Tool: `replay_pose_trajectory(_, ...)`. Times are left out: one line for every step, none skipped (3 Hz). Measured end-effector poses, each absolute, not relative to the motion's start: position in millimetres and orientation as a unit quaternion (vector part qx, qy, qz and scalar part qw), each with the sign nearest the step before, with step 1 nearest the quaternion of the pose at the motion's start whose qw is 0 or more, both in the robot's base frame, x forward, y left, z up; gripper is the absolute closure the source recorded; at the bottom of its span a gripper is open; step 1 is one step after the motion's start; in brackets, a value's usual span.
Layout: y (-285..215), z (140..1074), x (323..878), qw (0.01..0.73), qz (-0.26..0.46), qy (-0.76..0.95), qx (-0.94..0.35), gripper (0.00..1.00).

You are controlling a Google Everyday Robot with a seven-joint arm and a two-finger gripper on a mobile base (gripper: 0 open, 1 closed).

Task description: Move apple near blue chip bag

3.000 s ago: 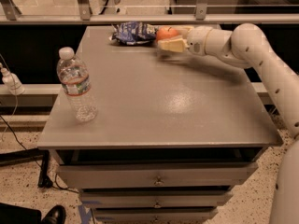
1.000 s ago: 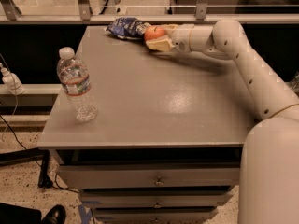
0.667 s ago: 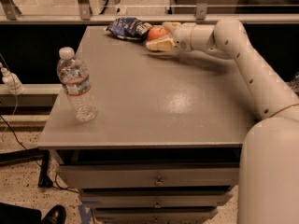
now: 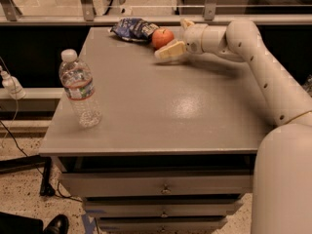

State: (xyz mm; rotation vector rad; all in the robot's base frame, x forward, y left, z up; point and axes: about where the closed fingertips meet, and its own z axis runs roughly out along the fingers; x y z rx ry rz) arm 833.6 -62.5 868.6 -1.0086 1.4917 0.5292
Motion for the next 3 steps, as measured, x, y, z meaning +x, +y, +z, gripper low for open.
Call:
replay_pose_trajectory(-100.0,884.7,822.6,0.600,0.205,0.650,-0.419,0.00)
replay_pose_trajectory(-159.8,919.0,802.2,0.616,0.170,0.658,-0.398,0.00)
replay_pose_trajectory(-233.1,959.6,774.0,0.641,0.108,0.669,-0.361,0.00)
